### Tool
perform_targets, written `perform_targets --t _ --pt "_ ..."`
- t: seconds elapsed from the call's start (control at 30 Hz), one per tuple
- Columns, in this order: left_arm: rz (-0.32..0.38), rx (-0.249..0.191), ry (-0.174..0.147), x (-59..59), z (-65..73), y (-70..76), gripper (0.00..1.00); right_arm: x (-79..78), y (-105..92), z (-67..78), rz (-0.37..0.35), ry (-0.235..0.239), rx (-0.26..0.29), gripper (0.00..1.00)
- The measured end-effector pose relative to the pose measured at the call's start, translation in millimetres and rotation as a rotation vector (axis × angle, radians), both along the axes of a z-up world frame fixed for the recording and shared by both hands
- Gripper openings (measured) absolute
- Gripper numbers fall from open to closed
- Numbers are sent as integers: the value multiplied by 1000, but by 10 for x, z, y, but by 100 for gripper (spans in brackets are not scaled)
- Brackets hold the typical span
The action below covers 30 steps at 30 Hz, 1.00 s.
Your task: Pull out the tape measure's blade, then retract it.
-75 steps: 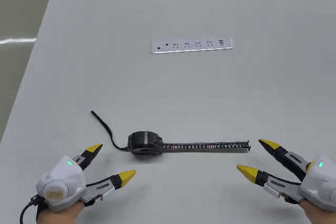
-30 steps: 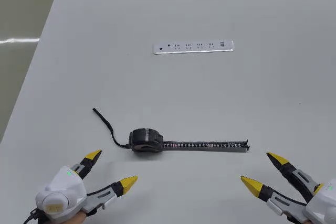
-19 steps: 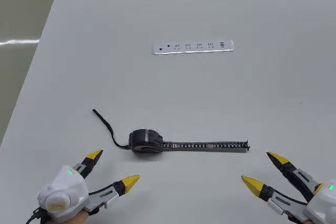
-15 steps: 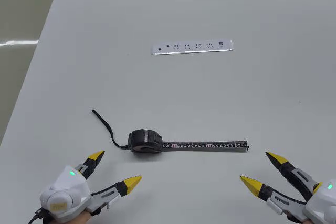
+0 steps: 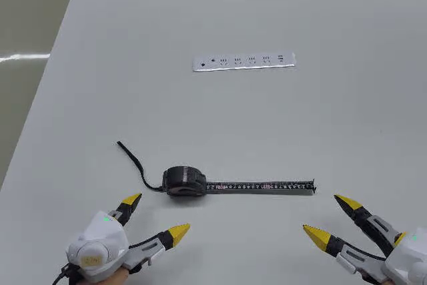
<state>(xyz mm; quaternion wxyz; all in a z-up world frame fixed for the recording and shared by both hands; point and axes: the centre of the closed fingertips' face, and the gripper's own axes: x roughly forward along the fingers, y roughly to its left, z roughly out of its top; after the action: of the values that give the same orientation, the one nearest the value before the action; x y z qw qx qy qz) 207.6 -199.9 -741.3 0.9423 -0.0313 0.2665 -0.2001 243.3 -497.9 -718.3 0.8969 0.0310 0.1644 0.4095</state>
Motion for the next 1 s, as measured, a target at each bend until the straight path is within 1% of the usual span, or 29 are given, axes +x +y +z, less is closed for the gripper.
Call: perform_targets --t 0.2,0.3,0.37,0.4,0.6,0.73,0.83,0.9,0.93,0.97,1.0 --pt "11 -7 3 50 10 -47 78 13 25 7 6 -3 5 60" --pt "13 1 2 70 3 -70 79 23 34 22 8 -5 10 60" --pt "26 -8 7 82 0 -77 80 27 33 27 8 -7 8 60" --pt "28 -10 5 93 6 -90 80 27 33 30 9 -6 9 60" --pt "49 6 3 148 8 -137 80 30 16 15 11 -4 10 60" --pt "68 20 10 182 -9 -148 81 40 -5 8 8 -4 9 60" --pt "81 15 17 215 -12 -163 81 54 -13 8 6 -4 9 60" --pt "92 31 17 242 -12 -159 81 64 -19 14 6 -6 9 60" --pt "100 28 14 254 -7 -153 81 67 -18 19 5 -6 10 60" --pt "122 17 21 269 -14 -138 81 71 -17 22 5 -6 11 60" --pt "119 15 23 273 -17 -139 81 74 -16 23 5 -7 11 60"
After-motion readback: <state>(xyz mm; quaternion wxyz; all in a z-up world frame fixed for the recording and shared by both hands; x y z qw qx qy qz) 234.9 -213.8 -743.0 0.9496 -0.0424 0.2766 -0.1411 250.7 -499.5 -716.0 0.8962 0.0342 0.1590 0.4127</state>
